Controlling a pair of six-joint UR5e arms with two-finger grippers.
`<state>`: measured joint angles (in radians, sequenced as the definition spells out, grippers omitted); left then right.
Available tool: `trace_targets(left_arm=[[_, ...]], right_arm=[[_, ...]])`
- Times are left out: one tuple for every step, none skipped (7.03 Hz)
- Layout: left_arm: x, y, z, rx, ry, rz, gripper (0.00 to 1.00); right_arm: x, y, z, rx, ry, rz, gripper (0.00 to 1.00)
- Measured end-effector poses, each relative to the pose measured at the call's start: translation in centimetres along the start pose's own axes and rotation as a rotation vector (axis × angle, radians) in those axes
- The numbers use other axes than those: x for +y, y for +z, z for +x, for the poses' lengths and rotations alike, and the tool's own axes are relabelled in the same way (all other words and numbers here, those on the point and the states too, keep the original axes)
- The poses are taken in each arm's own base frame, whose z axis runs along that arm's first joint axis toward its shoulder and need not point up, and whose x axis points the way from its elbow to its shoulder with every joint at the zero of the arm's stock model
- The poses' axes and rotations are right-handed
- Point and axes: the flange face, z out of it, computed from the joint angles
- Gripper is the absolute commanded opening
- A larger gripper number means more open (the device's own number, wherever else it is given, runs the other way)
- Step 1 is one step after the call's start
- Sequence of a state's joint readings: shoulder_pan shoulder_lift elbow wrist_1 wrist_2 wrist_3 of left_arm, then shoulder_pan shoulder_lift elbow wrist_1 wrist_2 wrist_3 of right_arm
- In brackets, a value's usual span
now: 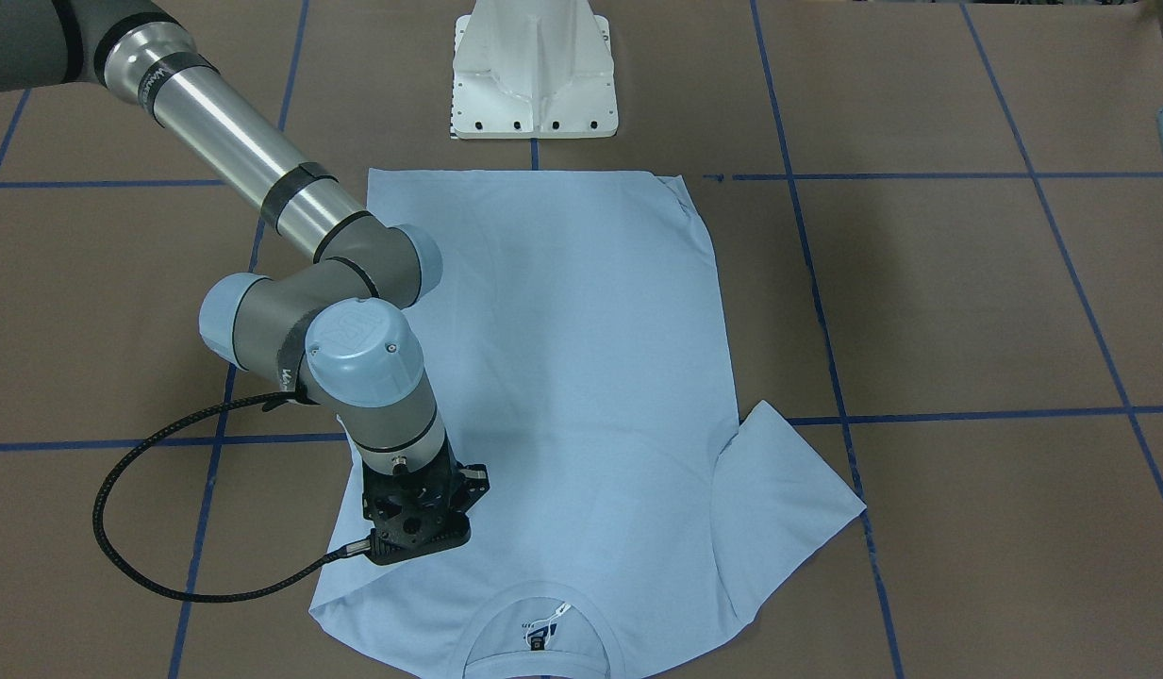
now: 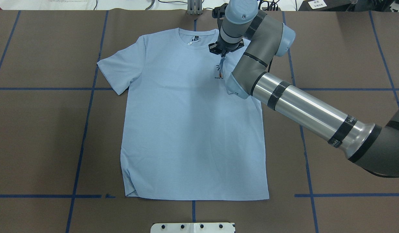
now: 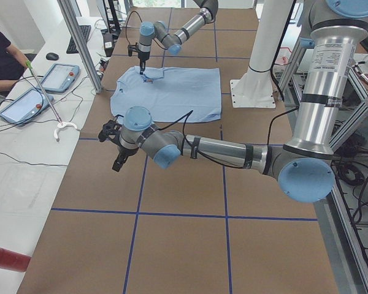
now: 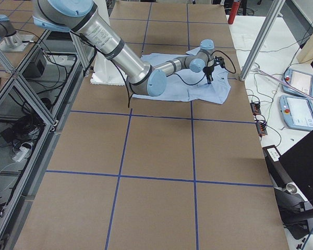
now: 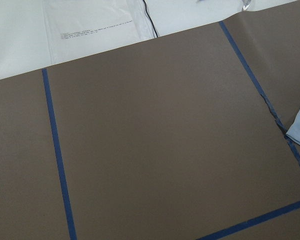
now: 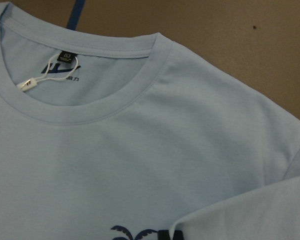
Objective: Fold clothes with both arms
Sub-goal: 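Grasp the sleeve with the right gripper and fold it inward onto the shirt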
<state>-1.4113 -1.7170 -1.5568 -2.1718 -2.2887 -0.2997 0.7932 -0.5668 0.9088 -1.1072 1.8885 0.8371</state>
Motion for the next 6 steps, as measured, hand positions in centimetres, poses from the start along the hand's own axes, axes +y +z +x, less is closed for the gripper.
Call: trace_targets(left_arm=[[0.0,-0.1,0.1,0.001,0.001,0.002,1.0],[-0.1,-0.1,0.1,0.001,0.001,0.003,1.0],[-0.2,-0.2,0.3,0.002,-0.003,0.006,1.0],[-0.5,-0.3,0.5,0.003,-0.024,0.011,1.0],[-1.4,0.1,1.5,0.011,-0.06,0.014,1.0],[-2.8,1.4,3.9,0.027,-0.096,0.008,1.0]], right_arm=[[-0.5,0.0,-0.4,0.007,0.001,0.004,0.56],[-0.7,0.2,-0.4,0.016,0.003,0.007,1.0],[-0.7,0.2,-0.5,0.018,0.002,0.01,1.0],[-0.8,0.1,-0.5,0.014,0.002,0.011,1.0],[-0.9,-0.2,-0.7,0.004,0.008,0.009,1.0],[-1.0,-0.9,-0.8,-0.022,0.031,-0.01,1.0]])
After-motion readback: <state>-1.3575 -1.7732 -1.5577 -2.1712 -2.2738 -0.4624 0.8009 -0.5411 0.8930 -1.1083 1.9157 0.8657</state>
